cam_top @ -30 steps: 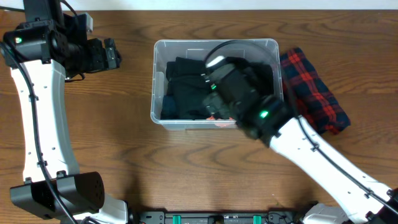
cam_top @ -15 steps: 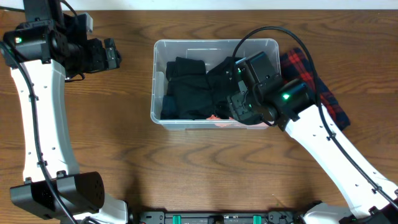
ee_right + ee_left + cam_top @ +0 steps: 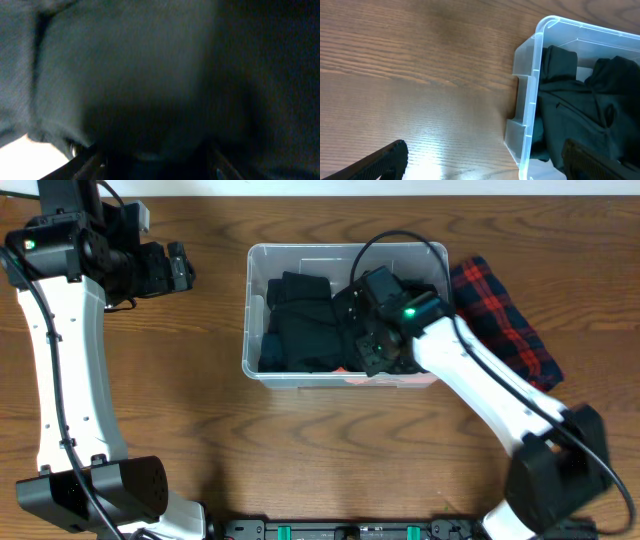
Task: Pack container
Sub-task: 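Press the black garment into the bin and withdraw right gripper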
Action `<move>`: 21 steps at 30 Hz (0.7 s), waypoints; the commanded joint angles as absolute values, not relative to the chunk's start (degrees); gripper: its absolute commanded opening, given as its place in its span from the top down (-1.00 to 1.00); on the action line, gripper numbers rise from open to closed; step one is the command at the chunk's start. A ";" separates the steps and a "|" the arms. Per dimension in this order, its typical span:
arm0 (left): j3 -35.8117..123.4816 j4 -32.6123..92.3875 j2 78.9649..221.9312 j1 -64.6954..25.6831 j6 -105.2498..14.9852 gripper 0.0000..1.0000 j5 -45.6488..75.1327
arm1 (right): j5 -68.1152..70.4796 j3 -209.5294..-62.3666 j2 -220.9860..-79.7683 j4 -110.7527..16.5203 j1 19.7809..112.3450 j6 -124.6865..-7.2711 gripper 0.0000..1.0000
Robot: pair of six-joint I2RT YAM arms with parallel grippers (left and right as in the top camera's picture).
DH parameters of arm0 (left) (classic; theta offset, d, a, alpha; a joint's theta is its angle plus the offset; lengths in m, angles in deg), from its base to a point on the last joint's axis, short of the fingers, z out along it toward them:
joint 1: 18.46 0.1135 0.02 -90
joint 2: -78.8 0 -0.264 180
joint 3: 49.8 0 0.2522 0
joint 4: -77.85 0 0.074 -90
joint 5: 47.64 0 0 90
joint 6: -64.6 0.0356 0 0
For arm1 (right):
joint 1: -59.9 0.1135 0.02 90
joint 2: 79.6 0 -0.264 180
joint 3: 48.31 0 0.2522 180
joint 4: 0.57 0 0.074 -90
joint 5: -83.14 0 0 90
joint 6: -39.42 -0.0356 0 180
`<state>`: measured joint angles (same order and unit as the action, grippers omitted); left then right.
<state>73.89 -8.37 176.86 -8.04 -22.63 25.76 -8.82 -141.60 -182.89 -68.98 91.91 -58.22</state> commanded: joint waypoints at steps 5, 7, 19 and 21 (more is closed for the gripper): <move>73.56 -8.74 177.34 -7.91 -23.13 -0.96 25.01 | -7.53 -140.96 -194.43 -69.51 91.49 -58.70 -0.36; 73.56 -8.72 177.34 -7.91 -23.13 -0.96 25.01 | -7.46 -140.99 -194.74 -69.40 91.36 -58.70 -0.42; 73.56 -8.74 177.34 -7.91 -23.13 -0.96 25.01 | -4.34 -151.26 -189.69 -74.14 89.85 -56.65 -0.77; 73.56 -8.72 177.34 -7.91 -23.13 -0.96 25.01 | -2.30 -154.95 -188.09 -76.31 88.81 -56.06 -0.89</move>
<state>73.89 -8.59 176.86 -8.04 -22.63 25.74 -7.05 -150.43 -189.58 -75.89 89.96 -58.46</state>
